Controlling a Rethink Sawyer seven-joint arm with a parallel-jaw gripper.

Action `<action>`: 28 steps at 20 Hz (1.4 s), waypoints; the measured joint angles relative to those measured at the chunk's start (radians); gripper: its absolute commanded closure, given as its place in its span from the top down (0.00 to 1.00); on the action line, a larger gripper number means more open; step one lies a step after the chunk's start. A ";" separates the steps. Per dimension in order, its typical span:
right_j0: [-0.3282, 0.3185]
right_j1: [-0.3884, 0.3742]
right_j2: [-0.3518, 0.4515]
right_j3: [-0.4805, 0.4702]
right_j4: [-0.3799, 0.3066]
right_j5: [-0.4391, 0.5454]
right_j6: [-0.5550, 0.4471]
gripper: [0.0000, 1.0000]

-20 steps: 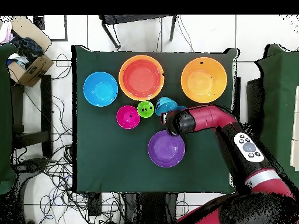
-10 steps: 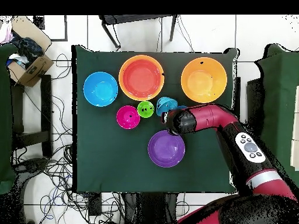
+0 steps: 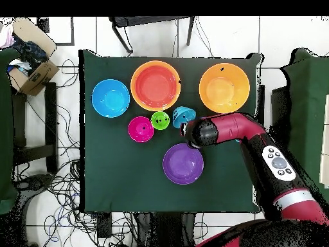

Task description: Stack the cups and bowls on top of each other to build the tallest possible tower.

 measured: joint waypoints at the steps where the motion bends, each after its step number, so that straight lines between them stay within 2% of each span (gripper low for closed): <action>1: 0.001 -0.002 0.000 0.000 0.000 0.007 0.000 0.00; 19: 0.002 -0.022 0.000 -0.005 0.016 0.038 0.000 0.00; 28: -0.012 -0.106 0.003 0.008 0.101 0.087 0.000 0.00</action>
